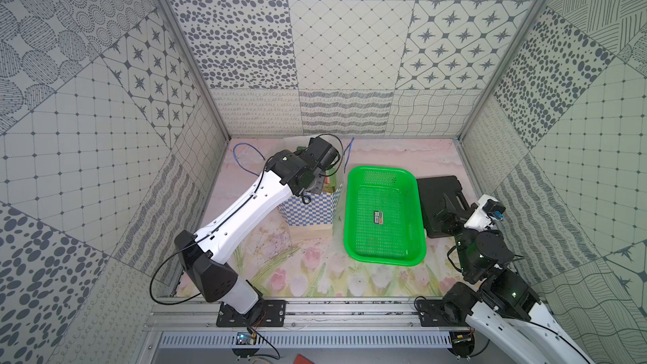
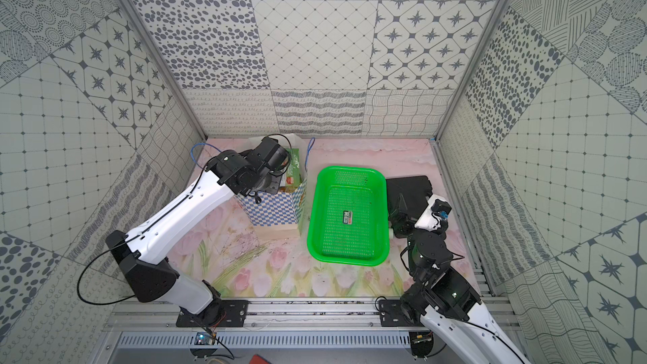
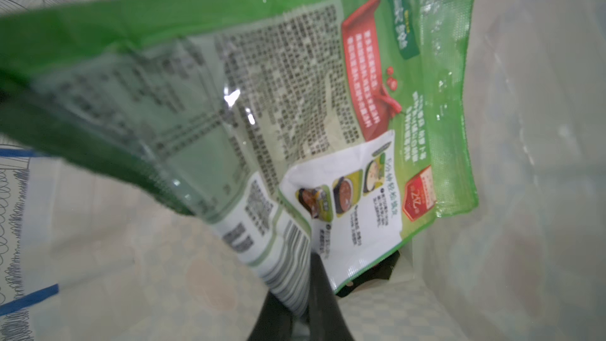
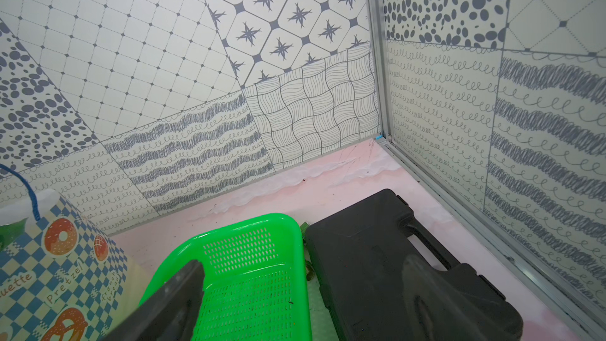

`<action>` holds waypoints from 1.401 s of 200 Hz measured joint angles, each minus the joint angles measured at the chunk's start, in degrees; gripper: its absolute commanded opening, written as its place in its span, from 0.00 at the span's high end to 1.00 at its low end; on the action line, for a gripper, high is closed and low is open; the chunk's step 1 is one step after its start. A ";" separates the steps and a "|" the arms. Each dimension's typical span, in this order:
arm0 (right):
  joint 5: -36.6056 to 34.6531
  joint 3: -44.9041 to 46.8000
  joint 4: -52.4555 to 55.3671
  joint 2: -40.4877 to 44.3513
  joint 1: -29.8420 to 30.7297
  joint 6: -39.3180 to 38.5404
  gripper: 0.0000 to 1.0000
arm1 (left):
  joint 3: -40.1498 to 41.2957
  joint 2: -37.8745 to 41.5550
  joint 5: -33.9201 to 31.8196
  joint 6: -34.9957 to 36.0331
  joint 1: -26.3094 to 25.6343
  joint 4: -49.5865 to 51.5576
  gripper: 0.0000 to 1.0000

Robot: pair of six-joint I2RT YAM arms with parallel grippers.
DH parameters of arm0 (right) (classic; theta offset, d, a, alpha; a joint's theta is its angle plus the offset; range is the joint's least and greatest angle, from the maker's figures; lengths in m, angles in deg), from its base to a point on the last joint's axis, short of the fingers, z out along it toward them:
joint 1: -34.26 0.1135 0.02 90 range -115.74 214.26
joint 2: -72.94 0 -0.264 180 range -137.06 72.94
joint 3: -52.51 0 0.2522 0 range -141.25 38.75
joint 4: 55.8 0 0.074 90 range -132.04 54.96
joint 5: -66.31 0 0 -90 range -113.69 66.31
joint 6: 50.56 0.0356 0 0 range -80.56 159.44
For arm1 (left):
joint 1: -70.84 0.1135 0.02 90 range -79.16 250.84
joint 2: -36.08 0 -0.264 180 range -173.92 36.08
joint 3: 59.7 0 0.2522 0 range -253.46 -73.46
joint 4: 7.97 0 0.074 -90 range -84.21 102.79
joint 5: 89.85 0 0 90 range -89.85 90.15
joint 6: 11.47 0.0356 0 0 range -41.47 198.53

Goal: Place the condiment packets inside the bag
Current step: Place the condiment packet in the paper bag, then reset both arms

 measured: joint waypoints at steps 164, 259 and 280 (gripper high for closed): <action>8.87 -0.28 -0.15 -2.99 0.00 -3.21 0.03 | 5.44 21.00 10.71 0.15 -1.40 -0.46 0.01; 9.73 -0.57 -0.85 -10.58 0.00 -7.17 0.03 | 39.04 55.45 10.34 -10.47 -1.44 -13.14 0.01; 10.10 -0.57 -1.40 -11.08 0.00 -8.28 0.03 | 46.07 61.05 8.96 -13.53 -1.44 -15.26 0.01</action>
